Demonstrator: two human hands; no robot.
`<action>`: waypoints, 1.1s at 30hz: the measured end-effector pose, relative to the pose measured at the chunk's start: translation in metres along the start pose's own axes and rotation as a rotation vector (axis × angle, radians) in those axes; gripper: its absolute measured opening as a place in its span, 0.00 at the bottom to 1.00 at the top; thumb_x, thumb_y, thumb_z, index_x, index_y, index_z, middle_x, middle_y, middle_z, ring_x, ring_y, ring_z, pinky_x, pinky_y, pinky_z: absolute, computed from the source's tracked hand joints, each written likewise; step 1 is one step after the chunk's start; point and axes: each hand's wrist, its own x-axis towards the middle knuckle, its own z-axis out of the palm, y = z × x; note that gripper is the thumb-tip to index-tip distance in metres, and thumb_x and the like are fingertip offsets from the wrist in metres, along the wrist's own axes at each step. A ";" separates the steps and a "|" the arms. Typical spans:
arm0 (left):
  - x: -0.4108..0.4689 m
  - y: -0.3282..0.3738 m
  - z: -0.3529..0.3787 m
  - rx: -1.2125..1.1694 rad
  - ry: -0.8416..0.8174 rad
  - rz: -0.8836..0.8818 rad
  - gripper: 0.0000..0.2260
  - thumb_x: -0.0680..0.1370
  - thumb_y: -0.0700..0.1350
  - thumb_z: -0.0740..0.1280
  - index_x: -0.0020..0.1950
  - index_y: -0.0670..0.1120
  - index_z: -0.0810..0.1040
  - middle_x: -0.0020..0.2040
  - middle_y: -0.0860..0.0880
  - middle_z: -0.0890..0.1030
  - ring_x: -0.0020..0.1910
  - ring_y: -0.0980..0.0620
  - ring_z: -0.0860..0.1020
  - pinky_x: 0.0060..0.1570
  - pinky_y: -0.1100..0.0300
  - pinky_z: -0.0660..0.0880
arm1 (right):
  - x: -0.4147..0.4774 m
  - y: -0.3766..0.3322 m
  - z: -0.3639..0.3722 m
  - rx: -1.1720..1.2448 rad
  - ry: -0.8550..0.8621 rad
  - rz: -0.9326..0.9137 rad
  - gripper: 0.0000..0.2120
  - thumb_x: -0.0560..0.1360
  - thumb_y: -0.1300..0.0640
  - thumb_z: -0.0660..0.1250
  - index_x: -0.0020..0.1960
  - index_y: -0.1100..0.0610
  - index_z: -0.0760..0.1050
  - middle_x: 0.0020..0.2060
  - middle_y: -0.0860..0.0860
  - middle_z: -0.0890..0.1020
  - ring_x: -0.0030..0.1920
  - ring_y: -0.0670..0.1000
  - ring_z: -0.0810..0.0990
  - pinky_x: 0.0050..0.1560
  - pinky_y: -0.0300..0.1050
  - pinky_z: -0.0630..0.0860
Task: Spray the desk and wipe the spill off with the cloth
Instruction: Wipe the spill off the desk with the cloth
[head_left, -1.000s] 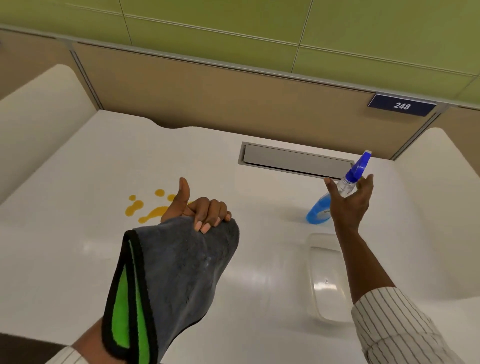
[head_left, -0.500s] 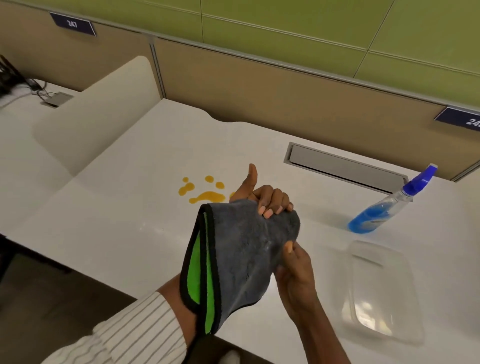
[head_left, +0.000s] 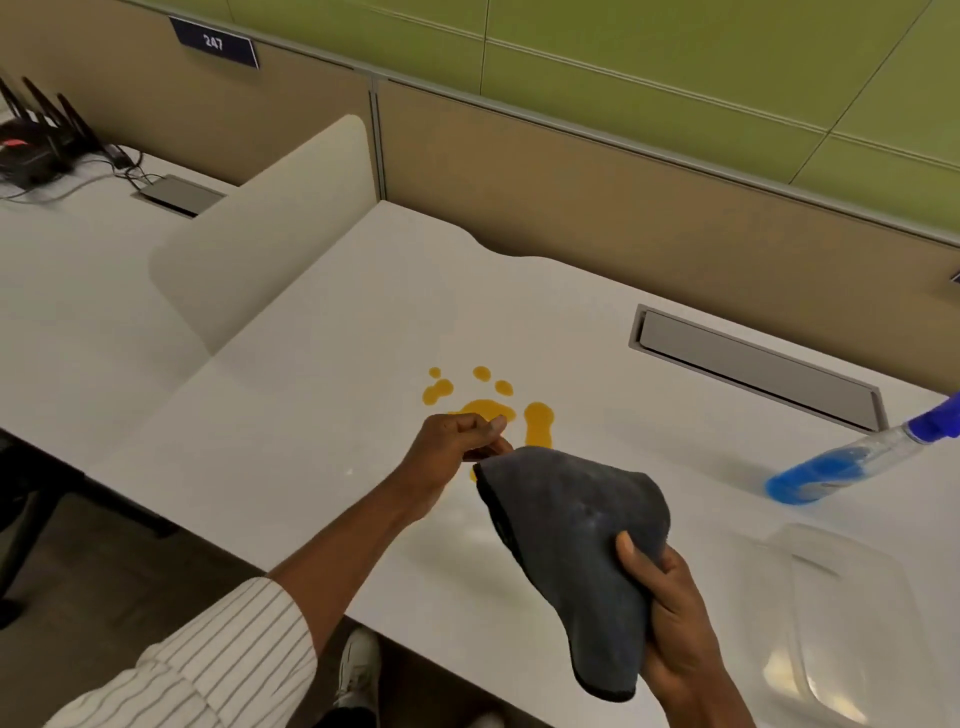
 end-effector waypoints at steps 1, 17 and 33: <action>0.001 -0.004 -0.021 0.108 0.055 0.018 0.17 0.82 0.51 0.73 0.45 0.37 0.87 0.46 0.45 0.90 0.50 0.48 0.87 0.59 0.51 0.79 | 0.002 0.001 0.000 -0.066 0.057 -0.022 0.12 0.77 0.58 0.71 0.58 0.63 0.84 0.56 0.66 0.85 0.58 0.68 0.84 0.58 0.61 0.82; 0.011 -0.112 -0.248 1.103 0.386 0.223 0.29 0.81 0.51 0.72 0.78 0.40 0.72 0.85 0.40 0.64 0.84 0.38 0.64 0.79 0.40 0.68 | 0.073 0.165 0.092 -1.508 0.182 -0.608 0.19 0.64 0.61 0.83 0.54 0.56 0.85 0.50 0.51 0.84 0.49 0.55 0.85 0.41 0.45 0.83; 0.004 -0.120 -0.260 1.377 0.348 0.124 0.38 0.85 0.66 0.53 0.86 0.41 0.63 0.89 0.41 0.54 0.88 0.44 0.53 0.83 0.50 0.56 | 0.154 0.226 0.171 -1.692 -0.158 -0.891 0.19 0.80 0.57 0.64 0.69 0.57 0.79 0.73 0.57 0.77 0.76 0.58 0.72 0.76 0.63 0.66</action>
